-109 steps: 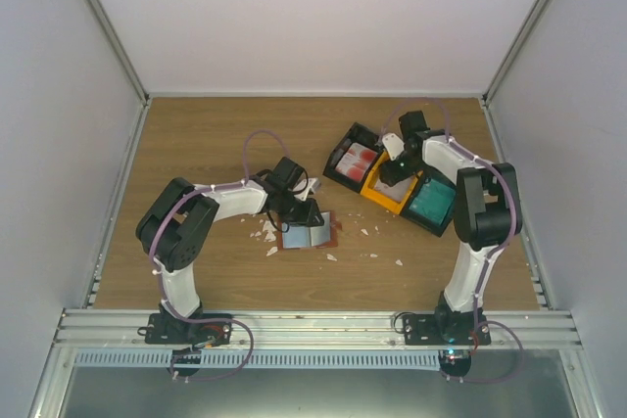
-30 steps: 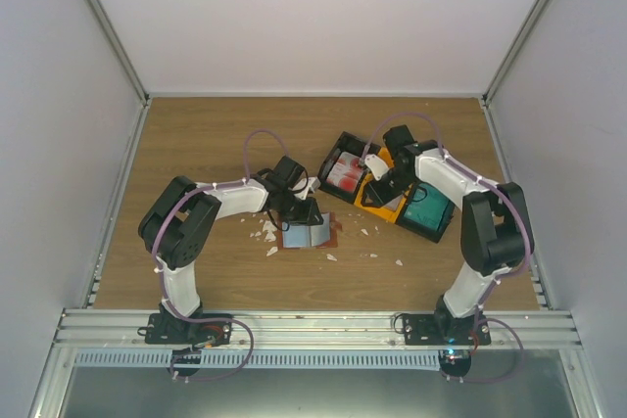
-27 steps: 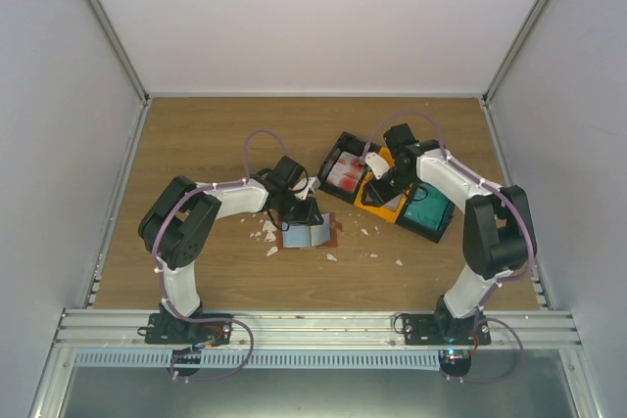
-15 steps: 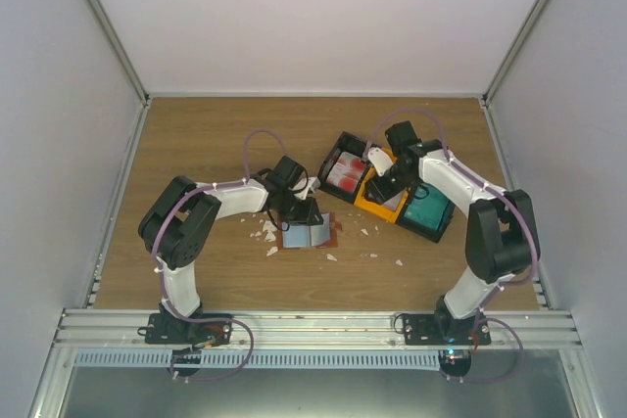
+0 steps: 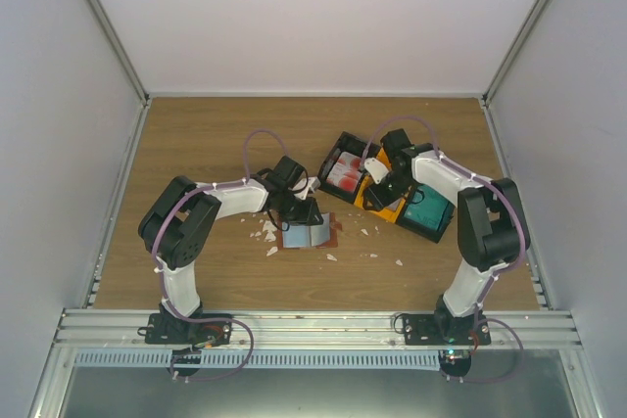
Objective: Put the credit cards into the card holder
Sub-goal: Pick up the credit card from the storage box.
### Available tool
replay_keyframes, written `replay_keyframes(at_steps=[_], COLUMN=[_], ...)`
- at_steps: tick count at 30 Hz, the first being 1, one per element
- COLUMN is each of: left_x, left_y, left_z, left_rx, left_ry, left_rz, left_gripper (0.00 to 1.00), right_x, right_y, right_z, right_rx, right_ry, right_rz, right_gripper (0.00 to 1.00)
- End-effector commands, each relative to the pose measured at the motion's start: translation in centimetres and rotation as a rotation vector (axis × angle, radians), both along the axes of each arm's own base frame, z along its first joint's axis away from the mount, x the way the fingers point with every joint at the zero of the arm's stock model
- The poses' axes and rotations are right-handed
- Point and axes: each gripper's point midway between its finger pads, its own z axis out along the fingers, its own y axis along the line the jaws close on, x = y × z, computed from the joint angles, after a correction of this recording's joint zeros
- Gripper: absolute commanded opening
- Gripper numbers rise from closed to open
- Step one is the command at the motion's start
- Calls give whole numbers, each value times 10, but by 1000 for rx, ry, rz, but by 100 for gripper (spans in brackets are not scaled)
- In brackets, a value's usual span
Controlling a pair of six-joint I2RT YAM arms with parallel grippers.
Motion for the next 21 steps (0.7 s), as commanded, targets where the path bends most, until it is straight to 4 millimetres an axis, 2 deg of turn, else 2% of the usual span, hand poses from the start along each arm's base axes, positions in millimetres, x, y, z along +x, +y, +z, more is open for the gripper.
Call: replay_keyframes(at_steps=[1, 4, 9, 15, 21], left_x=[2, 3, 3, 3, 5], left_y=[2, 2, 2, 2, 1], left_z=[-5, -4, -5, -2, 2], left_rx=[7, 7, 7, 3, -4], left_ry=[-2, -6, -5, -9, -16], left_rz=[1, 1, 5, 6, 10], left_gripper=[24, 24, 24, 24, 24], right_x=[-4, -2, -2, 5, 27], right_y=[6, 7, 7, 2, -16], right_z=[3, 12, 13, 22, 47], right_rx=[23, 35, 33, 8, -79], right_ry=[12, -7, -8, -45, -195], right_rz=[14, 9, -2, -24, -89], right_gripper=[41, 33, 20, 9, 1])
